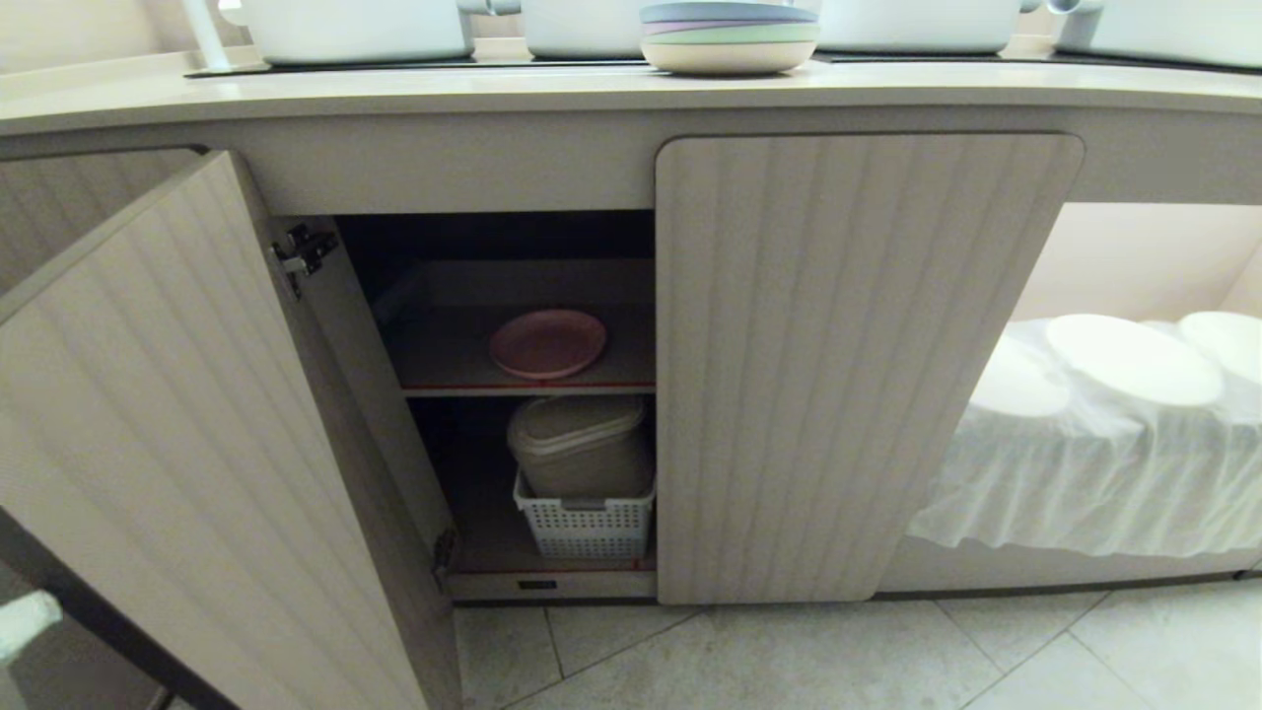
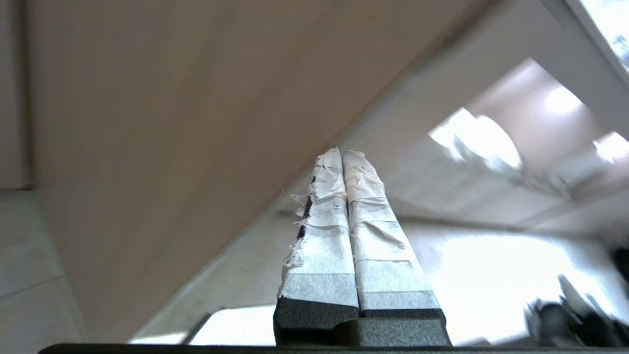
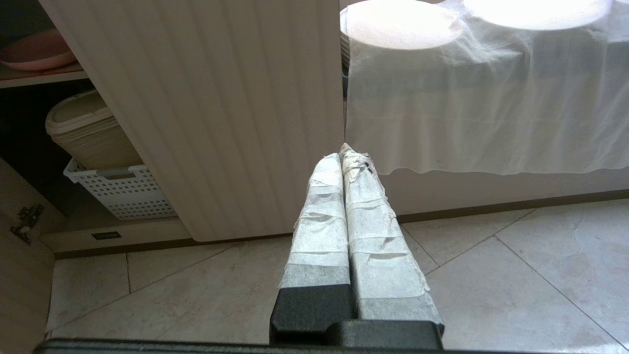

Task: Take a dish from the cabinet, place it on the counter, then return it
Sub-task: Close the cabinet door

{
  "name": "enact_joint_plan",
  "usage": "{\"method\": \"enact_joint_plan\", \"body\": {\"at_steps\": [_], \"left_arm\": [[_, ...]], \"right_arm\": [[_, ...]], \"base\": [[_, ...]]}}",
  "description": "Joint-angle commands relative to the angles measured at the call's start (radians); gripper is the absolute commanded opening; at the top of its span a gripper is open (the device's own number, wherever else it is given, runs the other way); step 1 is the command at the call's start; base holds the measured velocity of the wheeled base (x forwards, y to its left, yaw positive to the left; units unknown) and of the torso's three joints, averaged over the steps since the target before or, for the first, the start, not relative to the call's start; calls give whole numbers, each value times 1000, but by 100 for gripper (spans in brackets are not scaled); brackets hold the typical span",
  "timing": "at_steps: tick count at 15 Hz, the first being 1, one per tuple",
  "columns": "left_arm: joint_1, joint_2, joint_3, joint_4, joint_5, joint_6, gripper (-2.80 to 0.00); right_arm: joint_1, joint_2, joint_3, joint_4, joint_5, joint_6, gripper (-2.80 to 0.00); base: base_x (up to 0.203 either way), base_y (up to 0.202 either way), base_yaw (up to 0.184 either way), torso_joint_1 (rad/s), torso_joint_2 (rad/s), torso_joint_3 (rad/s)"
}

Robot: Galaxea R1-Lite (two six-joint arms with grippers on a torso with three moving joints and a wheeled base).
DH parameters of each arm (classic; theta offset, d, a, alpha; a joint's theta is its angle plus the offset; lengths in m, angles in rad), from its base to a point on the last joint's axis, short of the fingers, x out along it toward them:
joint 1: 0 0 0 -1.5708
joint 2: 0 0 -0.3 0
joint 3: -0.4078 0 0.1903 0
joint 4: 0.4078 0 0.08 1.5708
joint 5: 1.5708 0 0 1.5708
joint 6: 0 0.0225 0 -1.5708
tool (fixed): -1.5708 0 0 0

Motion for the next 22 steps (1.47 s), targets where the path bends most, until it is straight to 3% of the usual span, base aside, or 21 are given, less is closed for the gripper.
{"method": "enact_joint_plan", "body": {"at_steps": [1, 6, 11, 16, 20, 22], "left_arm": [[1, 23, 0, -6, -35, -3, -280], [10, 122, 2, -64, -72, -1, -280], [40, 83, 7, -77, -67, 17, -280], [63, -23, 13, -84, -31, 105, -280], [65, -57, 22, -106, -46, 113, -280], [64, -79, 23, -117, -46, 148, -280]], "right_arm": [[0, 0, 0, -1, 0, 0, -280], [0, 0, 0, -1, 0, 0, -280], [0, 0, 0, -1, 0, 0, -280], [0, 0, 0, -1, 0, 0, -280], [0, 0, 0, 0, 0, 0, -280], [0, 0, 0, 1, 0, 0, -280]], "base": [[0, 0, 0, 0, 0, 0], [0, 0, 0, 0, 0, 0], [0, 0, 0, 0, 0, 0], [0, 0, 0, 0, 0, 0], [0, 0, 0, 0, 0, 0], [0, 0, 0, 0, 0, 0]]}}
